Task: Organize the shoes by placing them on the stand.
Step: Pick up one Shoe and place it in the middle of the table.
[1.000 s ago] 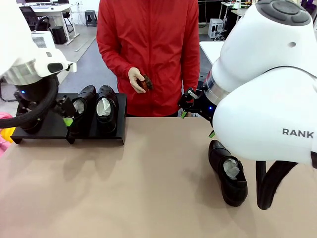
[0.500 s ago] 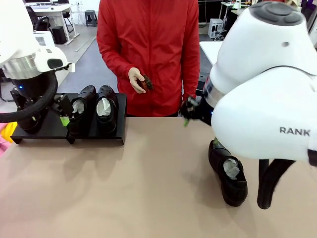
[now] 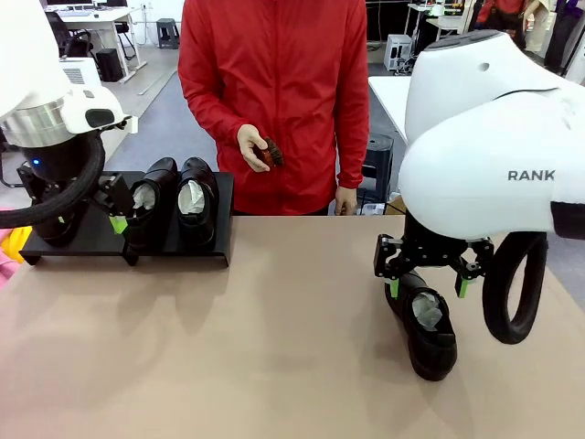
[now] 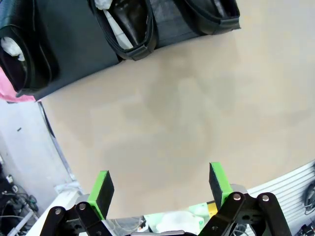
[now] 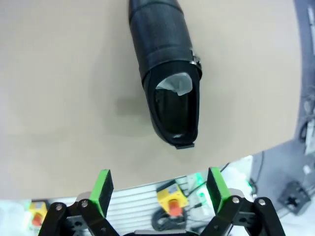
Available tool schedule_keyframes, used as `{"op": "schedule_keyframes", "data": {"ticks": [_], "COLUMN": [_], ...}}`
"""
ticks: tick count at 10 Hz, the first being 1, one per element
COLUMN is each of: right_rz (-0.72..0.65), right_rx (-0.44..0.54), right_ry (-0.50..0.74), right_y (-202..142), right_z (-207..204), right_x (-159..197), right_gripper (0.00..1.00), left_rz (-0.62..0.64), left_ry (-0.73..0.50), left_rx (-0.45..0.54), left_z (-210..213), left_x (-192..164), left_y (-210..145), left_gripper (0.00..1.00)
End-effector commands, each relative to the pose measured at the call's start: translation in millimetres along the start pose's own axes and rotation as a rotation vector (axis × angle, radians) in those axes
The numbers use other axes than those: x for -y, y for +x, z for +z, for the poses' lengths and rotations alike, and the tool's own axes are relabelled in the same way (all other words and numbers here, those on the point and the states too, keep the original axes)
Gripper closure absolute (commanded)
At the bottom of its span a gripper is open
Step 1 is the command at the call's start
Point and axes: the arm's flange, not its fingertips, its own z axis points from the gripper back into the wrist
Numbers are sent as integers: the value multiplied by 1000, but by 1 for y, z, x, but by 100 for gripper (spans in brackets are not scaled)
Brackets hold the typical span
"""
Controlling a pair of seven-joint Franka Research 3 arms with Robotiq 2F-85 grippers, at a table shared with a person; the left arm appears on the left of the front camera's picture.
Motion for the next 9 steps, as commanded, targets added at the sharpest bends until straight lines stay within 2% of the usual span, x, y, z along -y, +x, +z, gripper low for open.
{"op": "schedule_keyframes", "data": {"ticks": [1,4,6,9], "right_rz": [139,137,106,178], "right_rx": [10,28,106,86], "right_ry": [66,163,229,197], "right_y": [14,16,18,28], "right_z": [-16,-41,-53,-76], "right_x": [14,20,12,1], "right_gripper": [0,0,0,0], "left_rz": [-5,-5,-5,-5], "left_ry": [-1,-1,-1,-1], "left_rx": [14,14,14,14], "left_z": [-1,-1,-1,-1], "left_x": [-2,-2,-2,-2], "left_y": [-3,-3,-3,-3], "left_gripper": [0,0,0,0]}}
